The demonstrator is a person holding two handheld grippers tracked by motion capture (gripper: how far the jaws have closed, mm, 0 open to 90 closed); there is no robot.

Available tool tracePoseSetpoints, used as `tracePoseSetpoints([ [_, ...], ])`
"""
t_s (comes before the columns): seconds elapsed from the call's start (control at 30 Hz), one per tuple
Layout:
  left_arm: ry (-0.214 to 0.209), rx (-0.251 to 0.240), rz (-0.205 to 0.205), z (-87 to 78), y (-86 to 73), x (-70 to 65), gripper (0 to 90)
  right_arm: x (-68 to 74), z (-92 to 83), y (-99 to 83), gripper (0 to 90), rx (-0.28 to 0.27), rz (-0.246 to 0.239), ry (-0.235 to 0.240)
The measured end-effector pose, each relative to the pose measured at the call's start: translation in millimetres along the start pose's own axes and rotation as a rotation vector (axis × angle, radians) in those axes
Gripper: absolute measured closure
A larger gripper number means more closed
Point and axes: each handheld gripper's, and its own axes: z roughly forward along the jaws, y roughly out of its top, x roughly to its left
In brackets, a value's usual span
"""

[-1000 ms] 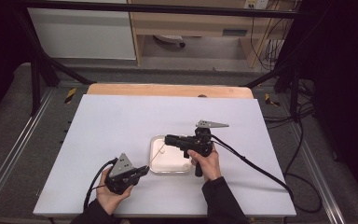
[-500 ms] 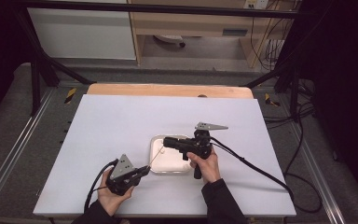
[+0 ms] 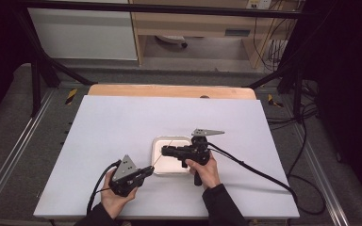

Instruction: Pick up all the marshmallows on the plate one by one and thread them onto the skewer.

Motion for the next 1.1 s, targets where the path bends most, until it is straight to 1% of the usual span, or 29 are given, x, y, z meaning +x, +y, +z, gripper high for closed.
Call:
tracePoseSetpoints([
  [0.1,0.003,0.016,-0.01,3.1,-1.4,-0.1,88.8,-0.9,4.6,-6.8,80.0,0.021,-0.005,-0.008],
  [0.2,-0.005,0.01,-0.025,5.8,0.0,-0.6,88.7,-0.5,7.4,-11.5,79.6,0.037,-0.005,-0.006],
  [0.3,-0.003,0.005,-0.038,10.5,1.4,-2.4,88.7,0.3,8.6,-14.7,79.3,0.048,-0.013,-0.013],
  [0.5,-0.001,0.009,-0.039,14.3,1.2,-3.0,88.6,0.7,10.6,-19.2,77.6,0.065,-0.029,-0.029],
  [0.57,0.003,0.01,-0.041,14.1,1.0,-2.7,88.6,0.6,10.0,-18.4,71.7,0.066,-0.036,-0.037],
  [0.63,0.005,0.007,-0.047,13.2,0.9,-1.5,88.6,1.9,7.1,-15.8,65.0,0.062,-0.056,-0.049],
  [0.67,0.005,0.008,-0.05,13.1,0.7,-1.1,88.6,3.1,4.9,-13.6,58.8,0.051,-0.07,-0.06],
  [0.7,0.004,0.009,-0.05,12.7,0.2,0.0,88.6,4.1,3.3,-12.0,55.3,0.046,-0.075,-0.068],
  [0.77,0.005,0.011,-0.057,12.1,-0.5,1.0,88.6,6.0,-1.5,-7.8,48.6,0.042,-0.101,-0.085],
  [0.8,0.005,0.013,-0.059,11.8,-0.7,1.6,88.6,6.9,-4.4,-5.3,42.1,0.038,-0.12,-0.103],
  [0.83,0.006,0.014,-0.063,11.3,-1.0,2.4,88.6,7.5,-6.2,-3.9,37.5,0.036,-0.131,-0.118],
  [0.87,0.007,0.013,-0.065,10.6,-1.3,3.2,88.6,7.8,-8.3,-2.3,32.8,0.037,-0.148,-0.142],
  [0.93,0.009,0.016,-0.066,8.6,-1.7,5.2,88.6,8.2,-12.1,0.2,26.8,0.052,-0.182,-0.183],
  [1.0,0.009,0.014,-0.074,6.8,-2.1,7.1,88.6,7.7,-15.1,1.3,19.6,0.079,-0.23,-0.214],
  [1.03,0.01,0.015,-0.079,6.0,-2.2,8.1,88.6,7.4,-15.7,1.6,17.3,0.089,-0.242,-0.224],
  [1.1,0.009,0.018,-0.082,4.6,-2.8,9.7,88.6,6.3,-17.0,1.7,15.7,0.119,-0.261,-0.253],
])
